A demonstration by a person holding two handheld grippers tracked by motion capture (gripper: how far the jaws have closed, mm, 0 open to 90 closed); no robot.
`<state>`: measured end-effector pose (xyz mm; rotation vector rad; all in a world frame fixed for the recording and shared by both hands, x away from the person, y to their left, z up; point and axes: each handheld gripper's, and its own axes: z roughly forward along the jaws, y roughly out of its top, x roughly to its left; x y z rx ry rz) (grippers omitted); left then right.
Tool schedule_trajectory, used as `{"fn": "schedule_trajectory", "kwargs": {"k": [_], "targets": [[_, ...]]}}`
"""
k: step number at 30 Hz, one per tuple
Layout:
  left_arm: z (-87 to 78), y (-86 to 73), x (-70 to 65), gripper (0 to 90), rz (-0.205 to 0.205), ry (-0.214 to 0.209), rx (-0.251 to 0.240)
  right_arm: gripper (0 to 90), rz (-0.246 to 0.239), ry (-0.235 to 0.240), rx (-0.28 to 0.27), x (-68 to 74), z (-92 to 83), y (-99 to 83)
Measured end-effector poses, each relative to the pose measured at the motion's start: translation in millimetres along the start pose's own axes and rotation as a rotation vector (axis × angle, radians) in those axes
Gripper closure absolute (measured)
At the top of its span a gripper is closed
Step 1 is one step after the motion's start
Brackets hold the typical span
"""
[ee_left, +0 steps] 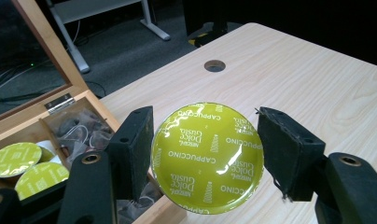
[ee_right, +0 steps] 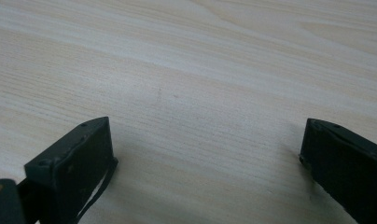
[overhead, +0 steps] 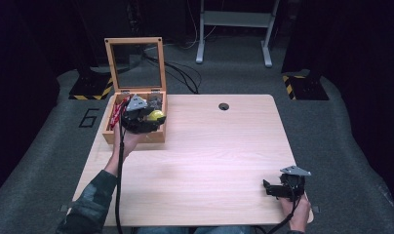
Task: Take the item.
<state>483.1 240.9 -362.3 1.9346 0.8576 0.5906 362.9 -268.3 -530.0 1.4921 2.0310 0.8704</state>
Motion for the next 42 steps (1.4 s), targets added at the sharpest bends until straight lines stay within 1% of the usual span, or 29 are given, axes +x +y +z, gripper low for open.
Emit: {"fn": "schedule_trajectory", "kwargs": {"k": [10, 11, 13, 14, 15, 16, 19, 20, 21, 22, 23, 25, 26, 30, 35, 36, 38, 42], "targets": [[12.6, 3.6, -10.8, 37.9, 0.012, -0.030, 0.020, 1.9, -0.001, 0.003, 0.002, -0.2, -0.3, 0.0], [14.5, 3.7, -12.4, 38.0, 0.010, -0.026, 0.011, 1.8, -0.001, 0.003, 0.002, -0.2, -0.4, 0.0], [17.3, 4.5, -14.9, 38.0, 0.010, -0.029, 0.012, 1.8, 0.000, 0.003, 0.001, -0.1, -0.3, 0.0], [18.4, 5.0, -15.4, 37.9, 0.015, -0.038, 0.022, 1.8, -0.001, 0.003, 0.002, -0.2, -0.4, 0.0], [18.4, 5.0, -15.4, 38.0, 0.015, -0.038, 0.022, 1.8, -0.001, 0.003, 0.002, -0.2, -0.4, 0.0], [22.2, 5.5, -18.1, 38.0, 0.014, -0.042, 0.021, 1.9, 0.000, 0.003, 0.002, -0.1, -0.3, 0.0], [26.2, 6.3, -21.1, 38.0, 0.012, -0.051, 0.020, 1.8, 0.000, 0.003, 0.002, -0.1, -0.4, 0.0], [27.8, 7.0, -22.2, 37.9, 0.017, -0.055, 0.027, 1.8, 0.000, 0.003, 0.002, -0.1, -0.4, 0.0], [29.8, 7.0, -23.6, 38.0, 0.014, -0.055, 0.021, 1.9, -0.001, 0.003, 0.002, -0.1, -0.4, 0.0], [31.1, 7.7, -24.3, 37.9, 0.019, -0.061, 0.030, 1.9, 0.000, 0.003, 0.002, -0.1, -0.4, 0.0], [32.8, 7.6, -25.8, 38.0, 0.015, -0.058, 0.025, 1.9, -0.001, 0.003, 0.002, -0.1, -0.3, 0.0], [36.4, 8.0, -27.9, 38.0, 0.016, -0.063, 0.029, 1.9, 0.000, 0.003, 0.002, -0.1, -0.4, 0.0], [37.9, 8.3, -28.6, 37.9, 0.016, -0.073, 0.037, 1.9, 0.000, 0.003, 0.002, -0.1, -0.4, 0.0], [44.6, 8.9, -32.6, 38.0, 0.018, -0.079, 0.041, 1.9, -0.001, 0.003, 0.002, -0.1, -0.4, 0.0], [53.8, 7.8, -38.0, 38.0, 0.023, -0.089, 0.051, 2.0, -0.001, 0.003, 0.002, 0.0, -0.4, 0.0], [55.5, 7.2, -38.9, 38.0, 0.019, -0.091, 0.053, 2.0, -0.001, 0.002, 0.002, 0.0, -0.4, 0.0], [59.2, 5.9, -41.4, 38.0, 0.019, -0.098, 0.068, 2.0, -0.001, 0.002, 0.001, 0.0, -0.4, 0.0], [66.1, 3.0, -45.9, 38.0, 0.022, -0.109, 0.080, 2.0, -0.001, 0.001, 0.000, 0.1, -0.4, -0.1]]}}
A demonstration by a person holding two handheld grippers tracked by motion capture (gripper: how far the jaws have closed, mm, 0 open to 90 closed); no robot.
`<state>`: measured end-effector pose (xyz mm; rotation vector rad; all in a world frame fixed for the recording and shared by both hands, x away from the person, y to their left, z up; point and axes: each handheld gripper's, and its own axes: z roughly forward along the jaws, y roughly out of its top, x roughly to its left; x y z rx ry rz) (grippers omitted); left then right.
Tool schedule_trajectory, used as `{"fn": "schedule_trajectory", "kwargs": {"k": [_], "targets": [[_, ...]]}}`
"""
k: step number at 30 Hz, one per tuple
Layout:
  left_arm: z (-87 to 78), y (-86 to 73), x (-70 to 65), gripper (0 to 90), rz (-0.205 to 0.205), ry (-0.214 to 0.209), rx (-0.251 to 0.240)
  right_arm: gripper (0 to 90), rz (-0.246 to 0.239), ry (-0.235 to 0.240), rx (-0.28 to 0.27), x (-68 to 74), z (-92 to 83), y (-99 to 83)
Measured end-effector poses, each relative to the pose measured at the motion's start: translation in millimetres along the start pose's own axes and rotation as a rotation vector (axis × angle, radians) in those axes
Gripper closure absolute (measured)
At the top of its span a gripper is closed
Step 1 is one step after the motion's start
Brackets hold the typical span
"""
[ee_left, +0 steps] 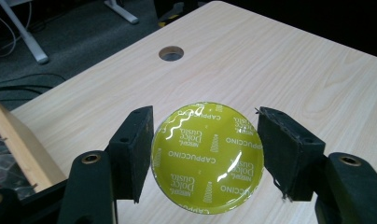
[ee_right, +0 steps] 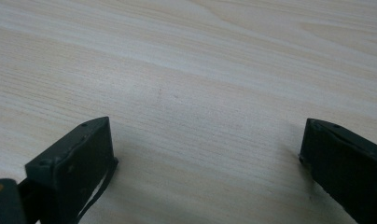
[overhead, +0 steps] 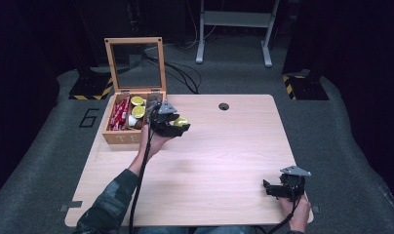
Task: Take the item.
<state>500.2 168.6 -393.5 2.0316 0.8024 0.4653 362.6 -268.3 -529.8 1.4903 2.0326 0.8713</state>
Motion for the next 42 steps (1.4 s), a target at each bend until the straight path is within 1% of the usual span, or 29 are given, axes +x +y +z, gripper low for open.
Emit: {"fn": "schedule_trajectory", "kwargs": {"k": [5, 6, 10, 14, 15, 16, 18, 19, 20, 21, 23, 24, 25, 26, 30, 33, 34, 38, 39, 40, 41, 42], "targets": [[9.2, -2.2, -3.5, 38.0, 0.004, -0.006, 0.011, 2.0, 0.000, 0.000, 0.000, 0.0, 0.0, 0.0], [11.5, -3.0, -4.8, 38.0, -0.004, -0.012, 0.016, 2.0, -0.001, 0.000, 0.000, 0.0, 0.0, 0.0], [17.9, -4.7, -7.6, 38.0, 0.004, -0.020, 0.026, 2.0, 0.000, 0.000, 0.000, 0.1, 0.0, 0.0], [24.5, -6.9, -10.5, 38.0, -0.004, -0.027, 0.035, 2.0, -0.001, 0.000, 0.000, 0.1, 0.0, 0.0], [26.1, -7.4, -10.7, 38.0, -0.005, -0.031, 0.039, 2.0, 0.000, 0.000, 0.000, 0.1, 0.0, 0.0], [28.0, -7.7, -10.6, 38.0, 0.005, -0.033, 0.054, 2.0, 0.000, 0.000, 0.000, 0.1, 0.0, 0.0], [33.6, -8.9, -12.6, 38.0, -0.001, -0.033, 0.063, 2.0, -0.001, 0.000, 0.000, 0.1, 0.0, 0.0], [33.6, -8.9, -12.6, 38.0, -0.001, -0.033, 0.063, 2.0, -0.001, 0.000, 0.000, 0.1, 0.0, 0.0], [37.8, -9.5, -13.3, 38.0, -0.001, -0.039, 0.068, 2.2, -0.001, 0.002, 0.000, -0.2, 0.0, 0.0], [37.8, -9.5, -13.3, 38.0, -0.001, -0.039, 0.068, 2.2, -0.001, 0.002, 0.000, -0.2, 0.0, 0.0], [42.9, -10.5, -14.1, 38.0, 0.000, -0.046, 0.084, 2.1, -0.002, 0.003, 0.000, -0.1, 0.0, 0.0], [42.9, -10.5, -14.1, 38.0, 0.000, -0.046, 0.084, 2.2, -0.002, 0.002, 0.000, 0.0, 0.0, 0.0], [47.9, -12.0, -15.3, 38.0, -0.001, -0.046, 0.094, 2.2, -0.002, 0.002, 0.000, 0.1, 0.0, 0.0], [50.0, -12.8, -16.2, 38.0, -0.006, -0.045, 0.095, 2.2, -0.002, 0.002, 0.000, 0.1, 0.0, 0.0], [58.5, -15.8, -17.4, 38.0, -0.005, -0.051, 0.124, 2.2, -0.002, 0.002, 0.000, 0.1, 0.0, 0.0], [62.7, -17.5, -18.3, 38.0, -0.010, -0.050, 0.126, 2.2, -0.002, 0.002, 0.000, 0.1, -0.1, 0.0], [66.4, -19.1, -18.6, 38.0, -0.012, -0.048, 0.133, 2.2, -0.002, 0.002, 0.000, 0.1, 0.0, 0.0], [72.6, -21.5, -18.9, 38.0, -0.011, -0.050, 0.147, 2.2, -0.002, 0.004, 0.001, -0.2, 0.0, 0.1], [74.1, -22.2, -19.6, 38.0, -0.019, -0.051, 0.149, 2.2, -0.002, 0.004, 0.001, -0.2, 0.0, 0.1], [75.3, -22.6, -19.2, 38.0, -0.013, -0.048, 0.153, 2.2, -0.002, 0.003, 0.000, -0.1, 0.1, 0.0], [77.2, -23.3, -19.3, 38.0, -0.017, -0.052, 0.158, 2.2, -0.002, 0.003, 0.001, -0.1, 0.0, 0.0], [78.9, -24.0, -19.9, 38.0, -0.023, -0.048, 0.151, 2.2, -0.002, 0.004, 0.001, -0.2, 0.0, 0.1]]}}
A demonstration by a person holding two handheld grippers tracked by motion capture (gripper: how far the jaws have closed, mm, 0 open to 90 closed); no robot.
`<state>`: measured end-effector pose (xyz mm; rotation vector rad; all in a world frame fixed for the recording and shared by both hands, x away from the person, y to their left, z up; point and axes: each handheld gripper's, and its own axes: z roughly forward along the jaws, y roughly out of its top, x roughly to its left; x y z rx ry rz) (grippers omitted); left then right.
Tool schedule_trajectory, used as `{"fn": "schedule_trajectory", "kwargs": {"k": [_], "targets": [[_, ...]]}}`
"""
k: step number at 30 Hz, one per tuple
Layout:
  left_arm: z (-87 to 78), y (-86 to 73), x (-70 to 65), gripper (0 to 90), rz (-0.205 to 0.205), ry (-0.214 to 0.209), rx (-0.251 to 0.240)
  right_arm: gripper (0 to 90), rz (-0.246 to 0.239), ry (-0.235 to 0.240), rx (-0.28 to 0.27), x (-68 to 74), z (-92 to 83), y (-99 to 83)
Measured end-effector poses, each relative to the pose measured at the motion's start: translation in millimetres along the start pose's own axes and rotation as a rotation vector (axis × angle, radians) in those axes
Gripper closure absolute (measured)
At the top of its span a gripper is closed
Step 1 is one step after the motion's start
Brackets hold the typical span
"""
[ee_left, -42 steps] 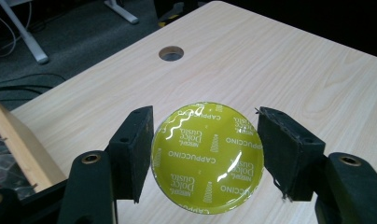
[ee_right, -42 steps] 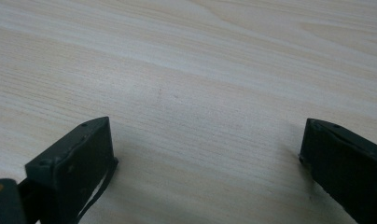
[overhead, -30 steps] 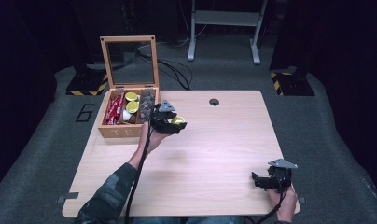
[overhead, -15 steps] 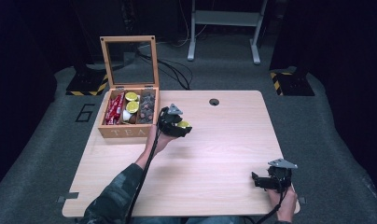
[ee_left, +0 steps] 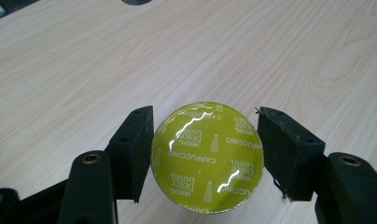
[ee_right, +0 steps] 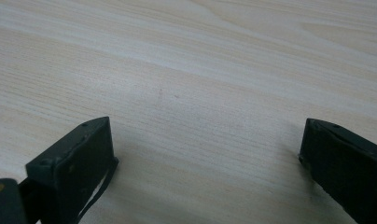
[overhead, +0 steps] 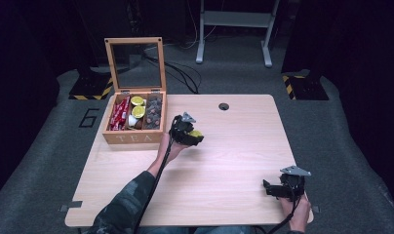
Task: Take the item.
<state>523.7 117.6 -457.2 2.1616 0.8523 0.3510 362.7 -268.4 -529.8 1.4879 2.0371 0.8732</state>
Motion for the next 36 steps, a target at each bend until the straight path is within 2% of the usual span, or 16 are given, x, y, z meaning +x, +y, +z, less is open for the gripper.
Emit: {"fn": "schedule_trajectory", "kwargs": {"k": [11, 15, 29, 36], "targets": [[16.4, -4.1, 0.1, 38.0, -0.017, -0.002, 0.025, 2.2, 0.000, -0.001, -0.001, 0.2, 0.0, 0.0], [23.6, -7.4, 2.9, 38.0, -0.038, -0.005, 0.037, 2.2, 0.000, 0.000, -0.001, 0.1, 0.0, 0.0], [37.4, -9.6, 2.4, 37.9, -0.036, -0.004, 0.079, 2.3, -0.001, 0.002, 0.000, -0.1, 0.0, 0.0], [40.5, -9.7, 2.9, 37.8, -0.039, 0.001, 0.075, 2.4, -0.001, 0.002, -0.001, -0.1, 0.0, 0.0]]}}
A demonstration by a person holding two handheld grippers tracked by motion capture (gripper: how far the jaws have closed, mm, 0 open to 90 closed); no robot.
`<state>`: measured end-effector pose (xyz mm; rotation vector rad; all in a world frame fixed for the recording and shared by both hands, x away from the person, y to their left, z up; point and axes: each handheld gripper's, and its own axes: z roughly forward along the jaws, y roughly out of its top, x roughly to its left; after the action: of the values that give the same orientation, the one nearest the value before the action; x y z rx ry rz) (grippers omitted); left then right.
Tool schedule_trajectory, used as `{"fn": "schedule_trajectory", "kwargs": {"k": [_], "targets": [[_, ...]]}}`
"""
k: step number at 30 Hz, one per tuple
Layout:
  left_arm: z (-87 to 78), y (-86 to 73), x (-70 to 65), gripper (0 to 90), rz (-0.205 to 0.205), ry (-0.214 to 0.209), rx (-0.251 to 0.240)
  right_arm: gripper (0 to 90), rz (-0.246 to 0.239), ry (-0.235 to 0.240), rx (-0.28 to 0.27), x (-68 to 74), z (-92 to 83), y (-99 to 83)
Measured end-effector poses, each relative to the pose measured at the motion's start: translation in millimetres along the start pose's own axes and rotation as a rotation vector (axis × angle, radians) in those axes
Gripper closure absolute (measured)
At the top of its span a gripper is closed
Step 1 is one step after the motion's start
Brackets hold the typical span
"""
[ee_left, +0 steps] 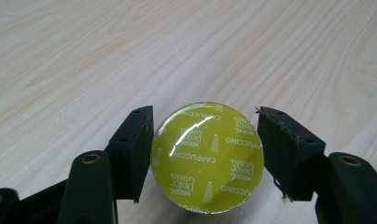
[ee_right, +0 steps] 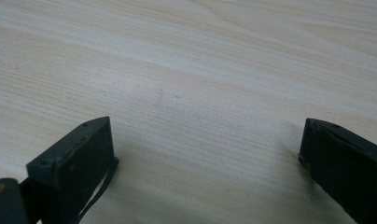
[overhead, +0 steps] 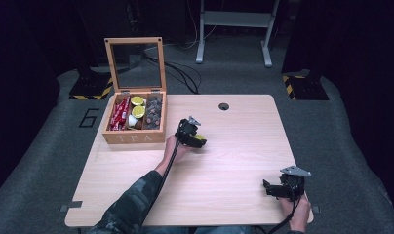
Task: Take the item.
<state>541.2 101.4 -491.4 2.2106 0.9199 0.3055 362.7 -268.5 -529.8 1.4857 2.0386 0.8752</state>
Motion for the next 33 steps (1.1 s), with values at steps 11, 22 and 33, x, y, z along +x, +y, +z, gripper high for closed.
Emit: {"fn": "schedule_trajectory", "kwargs": {"k": [11, 22, 33], "targets": [[-8.4, 1.1, -0.7, 21.7, 0.009, 0.027, -0.019, 2.5, 0.000, 0.000, 0.000, 0.1, -0.1, -0.1], [-49.5, -8.5, 0.1, 10.3, 0.018, 0.017, -0.078, 2.5, 0.001, -0.001, -0.001, 0.2, -0.1, -0.1], [-102.3, -24.5, -3.4, 8.3, 0.050, 0.053, -0.145, 2.4, 0.002, -0.001, 0.000, 0.1, 0.0, -0.1]]}}
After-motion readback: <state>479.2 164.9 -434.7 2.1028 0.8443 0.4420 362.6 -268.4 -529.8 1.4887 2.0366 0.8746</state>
